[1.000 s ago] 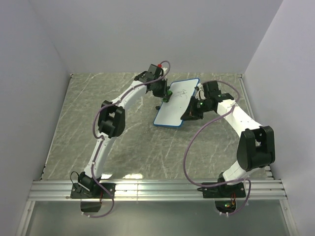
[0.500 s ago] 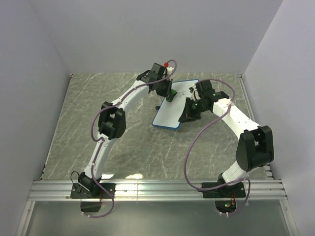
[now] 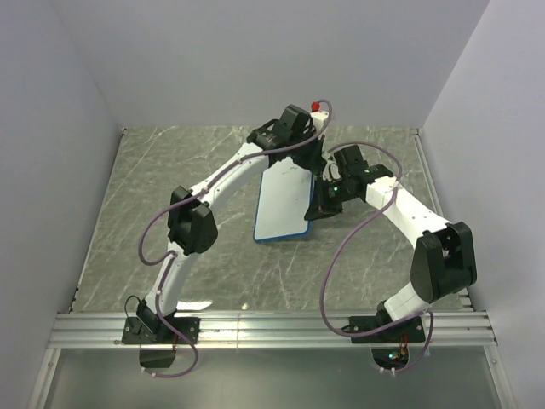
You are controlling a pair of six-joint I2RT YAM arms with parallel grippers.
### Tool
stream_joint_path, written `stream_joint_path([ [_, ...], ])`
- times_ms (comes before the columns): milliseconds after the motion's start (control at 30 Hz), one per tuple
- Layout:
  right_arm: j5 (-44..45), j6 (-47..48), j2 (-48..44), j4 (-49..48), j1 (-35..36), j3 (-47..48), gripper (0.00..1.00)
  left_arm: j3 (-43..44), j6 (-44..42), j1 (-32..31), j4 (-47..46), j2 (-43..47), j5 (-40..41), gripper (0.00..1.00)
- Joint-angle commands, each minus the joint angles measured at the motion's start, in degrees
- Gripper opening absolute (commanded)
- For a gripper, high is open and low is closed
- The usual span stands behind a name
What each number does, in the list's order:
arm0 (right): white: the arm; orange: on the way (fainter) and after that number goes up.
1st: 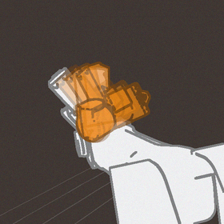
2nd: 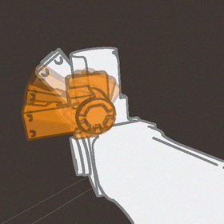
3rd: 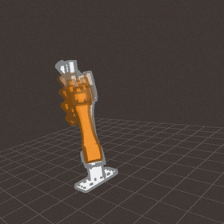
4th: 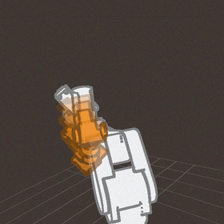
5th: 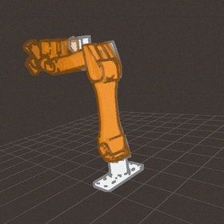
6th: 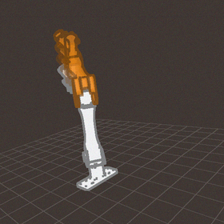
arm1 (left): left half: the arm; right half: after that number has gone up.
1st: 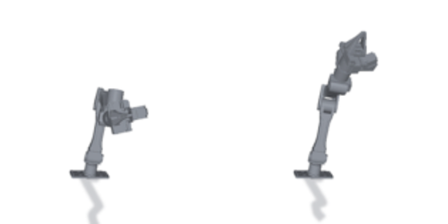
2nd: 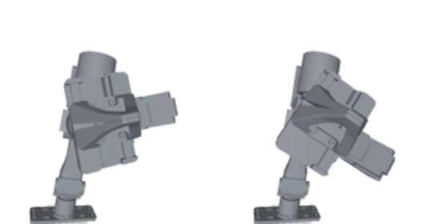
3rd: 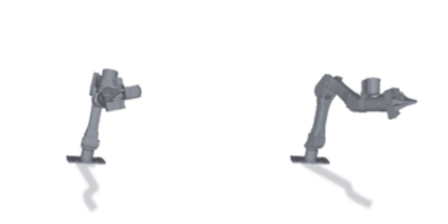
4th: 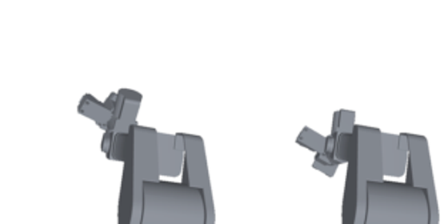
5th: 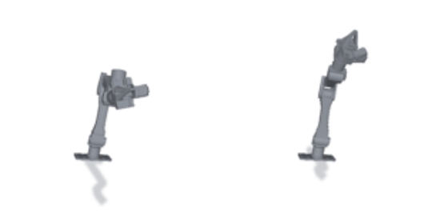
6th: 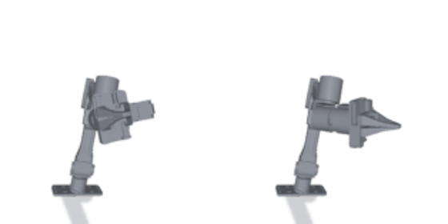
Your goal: Erase the whiteboard
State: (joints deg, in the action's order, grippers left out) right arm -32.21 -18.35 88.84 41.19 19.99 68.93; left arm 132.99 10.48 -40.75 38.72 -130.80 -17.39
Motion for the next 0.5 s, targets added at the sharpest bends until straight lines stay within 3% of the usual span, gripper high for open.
stream_joint_path([
  [0,-0.93,4.55,-3.49,-1.73,1.19,-0.46,0.00,-0.27,1.91,1.46,1.97,-2.87,5.60,0.00],
  [233,-0.49,3.94,-3.50,-2.16,0.93,-0.72,0.00,-6.76,3.14,3.31,2.51,-2.01,6.23,0.00],
  [467,-0.23,3.06,-1.83,-3.04,0.14,-0.37,0.00,-16.96,6.92,6.47,-4.88,10.64,3.06,0.00],
])
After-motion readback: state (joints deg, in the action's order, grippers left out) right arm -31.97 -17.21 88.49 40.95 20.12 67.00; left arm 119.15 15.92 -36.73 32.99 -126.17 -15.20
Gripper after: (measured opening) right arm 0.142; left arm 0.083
